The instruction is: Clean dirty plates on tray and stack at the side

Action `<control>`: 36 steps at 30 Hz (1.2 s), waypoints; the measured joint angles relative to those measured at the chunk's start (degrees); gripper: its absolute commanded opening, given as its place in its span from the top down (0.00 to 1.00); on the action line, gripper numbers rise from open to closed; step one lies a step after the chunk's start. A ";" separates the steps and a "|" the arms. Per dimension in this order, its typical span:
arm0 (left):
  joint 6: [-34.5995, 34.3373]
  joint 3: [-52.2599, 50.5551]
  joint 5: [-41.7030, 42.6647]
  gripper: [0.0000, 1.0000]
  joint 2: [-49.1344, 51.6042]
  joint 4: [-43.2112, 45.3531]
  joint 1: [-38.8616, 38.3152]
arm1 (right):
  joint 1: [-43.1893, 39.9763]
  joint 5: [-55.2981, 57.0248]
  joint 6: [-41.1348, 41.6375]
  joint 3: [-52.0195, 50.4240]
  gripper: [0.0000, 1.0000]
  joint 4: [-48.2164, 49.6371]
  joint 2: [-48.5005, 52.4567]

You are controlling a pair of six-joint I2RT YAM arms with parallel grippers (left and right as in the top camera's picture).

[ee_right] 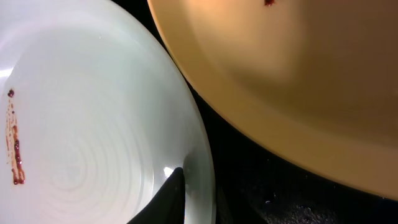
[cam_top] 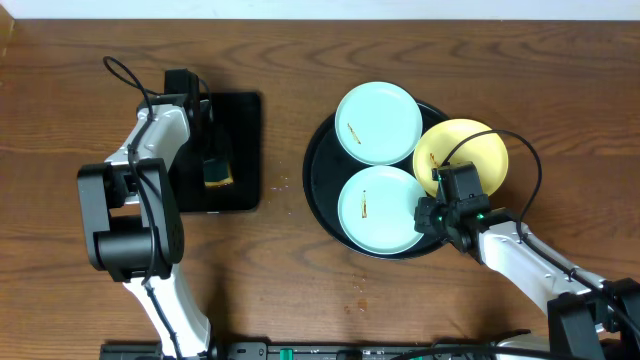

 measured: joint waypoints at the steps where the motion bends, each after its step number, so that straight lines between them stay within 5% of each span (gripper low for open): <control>1: 0.00 0.00 -0.13 0.35 -0.02 0.00 -0.07 | 0.00 0.00 -0.15 0.00 0.85 0.00 0.00; 9: 0.02 -0.07 -0.37 0.36 -0.09 0.04 -0.13 | 0.00 -0.15 -1.07 0.00 0.83 0.02 0.00; 11: -0.02 -0.09 -0.44 0.43 -0.09 0.07 -0.13 | 0.00 -0.15 -1.20 0.00 0.84 0.00 0.00; 16: -0.13 -0.24 -0.44 0.92 -0.09 0.26 -0.11 | 0.00 -0.15 -1.27 0.00 0.84 0.00 0.00; 26: 0.02 0.55 0.13 0.93 -2.19 -1.62 -0.11 | 0.00 -0.15 -1.42 0.00 0.84 -0.02 0.00; 36: 0.02 0.87 0.28 0.93 -24.87 -1.88 -0.13 | 0.00 -0.15 -1.42 0.00 0.84 -0.02 0.00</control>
